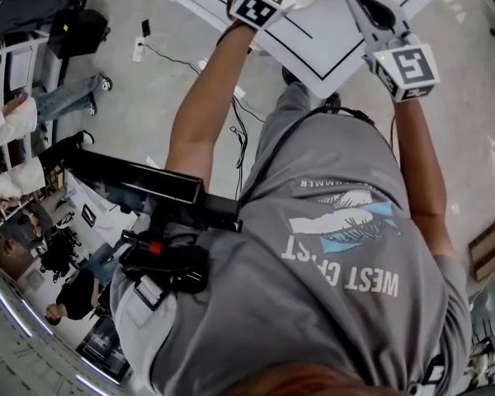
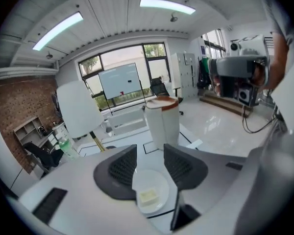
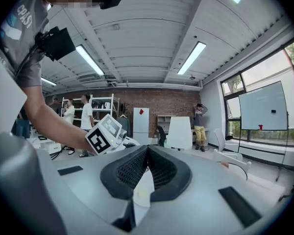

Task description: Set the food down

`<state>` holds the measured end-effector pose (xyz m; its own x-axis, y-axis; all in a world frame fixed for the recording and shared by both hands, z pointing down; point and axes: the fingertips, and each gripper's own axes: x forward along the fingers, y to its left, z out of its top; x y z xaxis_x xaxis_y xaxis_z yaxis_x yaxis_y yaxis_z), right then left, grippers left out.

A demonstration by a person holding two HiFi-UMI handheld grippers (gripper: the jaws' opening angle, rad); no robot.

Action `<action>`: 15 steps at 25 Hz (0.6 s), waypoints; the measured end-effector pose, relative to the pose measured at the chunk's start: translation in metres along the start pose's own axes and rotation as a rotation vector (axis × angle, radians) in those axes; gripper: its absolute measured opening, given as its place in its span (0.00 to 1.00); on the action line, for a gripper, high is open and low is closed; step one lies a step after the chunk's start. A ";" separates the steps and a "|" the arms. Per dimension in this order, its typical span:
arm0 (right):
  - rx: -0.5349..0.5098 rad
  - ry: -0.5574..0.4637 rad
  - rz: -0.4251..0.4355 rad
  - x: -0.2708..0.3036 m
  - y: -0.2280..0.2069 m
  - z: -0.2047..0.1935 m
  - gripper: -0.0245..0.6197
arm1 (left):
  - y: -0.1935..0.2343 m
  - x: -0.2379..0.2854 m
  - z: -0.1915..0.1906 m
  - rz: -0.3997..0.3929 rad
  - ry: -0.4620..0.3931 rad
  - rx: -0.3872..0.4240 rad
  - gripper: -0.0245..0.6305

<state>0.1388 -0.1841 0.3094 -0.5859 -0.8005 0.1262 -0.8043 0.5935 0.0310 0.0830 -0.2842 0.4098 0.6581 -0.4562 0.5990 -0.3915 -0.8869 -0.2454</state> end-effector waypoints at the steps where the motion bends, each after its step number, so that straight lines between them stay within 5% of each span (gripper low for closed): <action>1: 0.002 -0.012 0.013 0.001 0.003 0.005 0.05 | 0.002 -0.008 0.009 0.009 -0.035 -0.009 0.30; 15: 0.009 -0.207 0.177 -0.002 0.037 0.087 0.05 | 0.028 -0.154 0.105 0.132 -0.535 -0.197 0.30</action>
<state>0.1011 -0.1679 0.2238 -0.7243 -0.6852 -0.0770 -0.6881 0.7254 0.0177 0.0382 -0.2468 0.2303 0.8087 -0.5809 0.0923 -0.5709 -0.8130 -0.1143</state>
